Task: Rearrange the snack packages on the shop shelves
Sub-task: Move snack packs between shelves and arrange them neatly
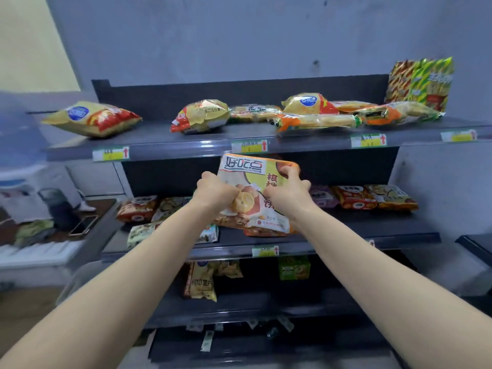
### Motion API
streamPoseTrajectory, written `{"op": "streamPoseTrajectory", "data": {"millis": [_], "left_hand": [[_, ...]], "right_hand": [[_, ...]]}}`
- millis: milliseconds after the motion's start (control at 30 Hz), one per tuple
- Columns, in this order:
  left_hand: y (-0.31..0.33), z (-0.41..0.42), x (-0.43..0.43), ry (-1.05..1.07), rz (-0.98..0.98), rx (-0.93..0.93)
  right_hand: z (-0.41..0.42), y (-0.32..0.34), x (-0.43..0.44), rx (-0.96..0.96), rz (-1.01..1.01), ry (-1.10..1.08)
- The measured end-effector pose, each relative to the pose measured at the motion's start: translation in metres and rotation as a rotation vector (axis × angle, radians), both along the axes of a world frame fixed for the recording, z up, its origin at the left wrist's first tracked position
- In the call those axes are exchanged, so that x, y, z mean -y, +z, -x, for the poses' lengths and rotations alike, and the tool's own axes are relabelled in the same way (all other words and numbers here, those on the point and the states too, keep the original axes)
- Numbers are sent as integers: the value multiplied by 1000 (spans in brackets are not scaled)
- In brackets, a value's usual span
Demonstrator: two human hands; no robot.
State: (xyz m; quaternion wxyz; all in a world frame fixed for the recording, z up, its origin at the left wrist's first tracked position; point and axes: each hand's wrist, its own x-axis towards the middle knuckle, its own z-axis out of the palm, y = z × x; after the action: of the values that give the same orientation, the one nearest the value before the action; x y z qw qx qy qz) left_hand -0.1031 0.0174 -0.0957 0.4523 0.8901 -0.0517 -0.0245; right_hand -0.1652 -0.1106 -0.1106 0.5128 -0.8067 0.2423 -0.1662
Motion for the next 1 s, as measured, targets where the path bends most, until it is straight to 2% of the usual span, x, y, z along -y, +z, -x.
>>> {"op": "streamPoseTrajectory", "data": {"millis": [133, 467, 833, 1000], "left_hand": [[19, 2, -26, 25, 98, 106], [91, -44, -59, 107, 350, 436], [135, -143, -60, 164, 485, 553], [151, -189, -58, 205, 523, 612]], "right_hand": [[-3, 22, -23, 80, 61, 25], [-63, 106, -49, 469, 83, 47], [-182, 154, -42, 573, 30, 128], [-240, 176, -40, 528, 4, 187]]}}
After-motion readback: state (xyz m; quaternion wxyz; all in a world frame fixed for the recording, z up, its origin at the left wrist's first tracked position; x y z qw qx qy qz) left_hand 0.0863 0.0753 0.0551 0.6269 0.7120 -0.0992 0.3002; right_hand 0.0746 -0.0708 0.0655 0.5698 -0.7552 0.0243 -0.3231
